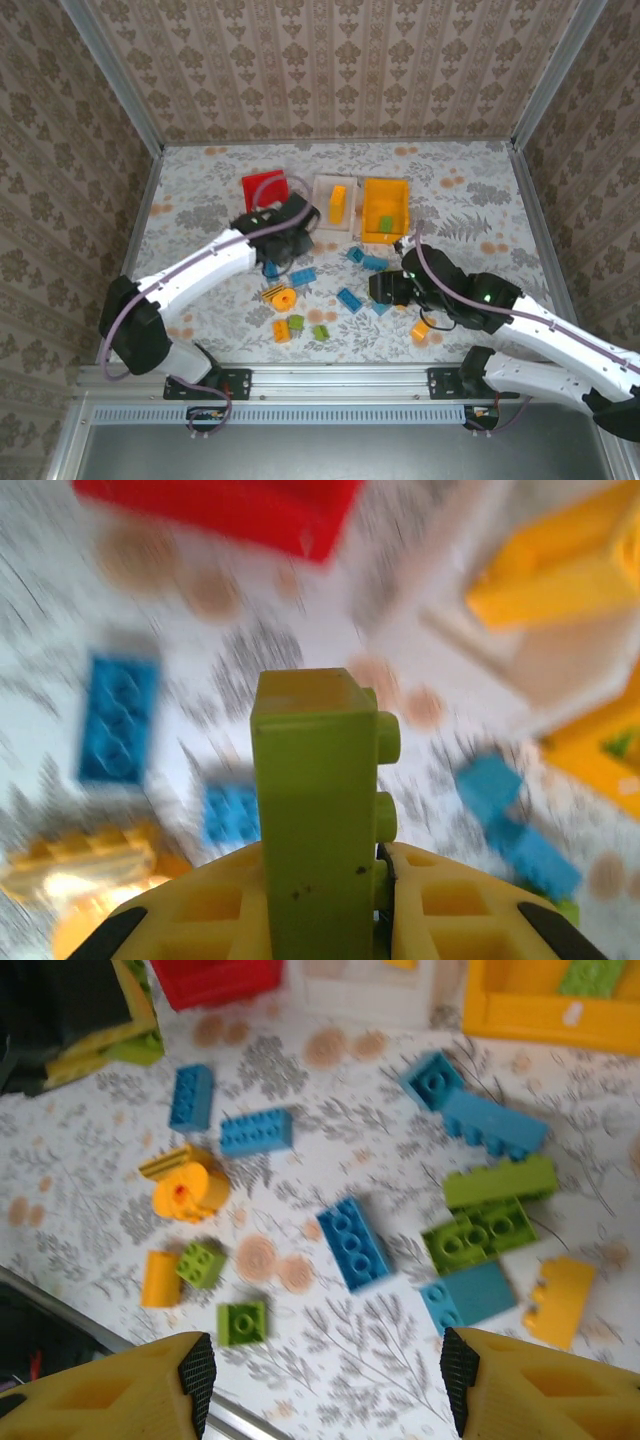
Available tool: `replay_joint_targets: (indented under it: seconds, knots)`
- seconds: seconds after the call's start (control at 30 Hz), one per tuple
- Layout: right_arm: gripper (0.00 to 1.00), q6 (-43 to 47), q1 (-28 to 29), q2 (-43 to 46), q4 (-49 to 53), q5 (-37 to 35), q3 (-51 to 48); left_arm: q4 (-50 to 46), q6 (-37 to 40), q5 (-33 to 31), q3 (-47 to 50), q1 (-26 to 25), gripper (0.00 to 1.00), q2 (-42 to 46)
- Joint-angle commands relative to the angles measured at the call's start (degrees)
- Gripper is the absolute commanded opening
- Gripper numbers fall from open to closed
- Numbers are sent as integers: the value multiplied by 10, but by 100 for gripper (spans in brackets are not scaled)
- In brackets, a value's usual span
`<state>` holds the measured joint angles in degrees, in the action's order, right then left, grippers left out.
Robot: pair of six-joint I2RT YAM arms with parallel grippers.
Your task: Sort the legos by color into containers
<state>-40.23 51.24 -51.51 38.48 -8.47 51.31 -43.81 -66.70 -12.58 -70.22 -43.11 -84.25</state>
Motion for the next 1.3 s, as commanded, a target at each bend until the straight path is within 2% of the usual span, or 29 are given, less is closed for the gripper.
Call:
replay_joint_targets:
  seconds: [0.0, 0.17, 0.4, 0.63, 0.83, 1.07, 1.27]
  knots:
    - [65, 23, -4, -32, -72, -11, 30, -21, 155, 25, -27, 80, 17, -28]
    - [65, 34, -5, -78, -183, -37, 54, 20, 245, 98, -73, 190, 17, -115]
    - [65, 74, -5, -128, -337, -50, 46, 26, 294, 121, -168, 233, 17, -232]
    - [65, 74, -6, -161, -341, -48, 56, 17, 317, 106, -232, 239, 18, -299]
    - [65, 65, -17, -157, -323, -51, 52, 12, 320, 110, -227, 239, 18, -336]
    - [65, 66, -38, -145, -307, -40, 47, 20, 322, 99, -205, 228, 18, -312]
    - [65, 60, -41, -139, -302, -31, 35, 24, 332, 28, -198, 199, 17, -257]
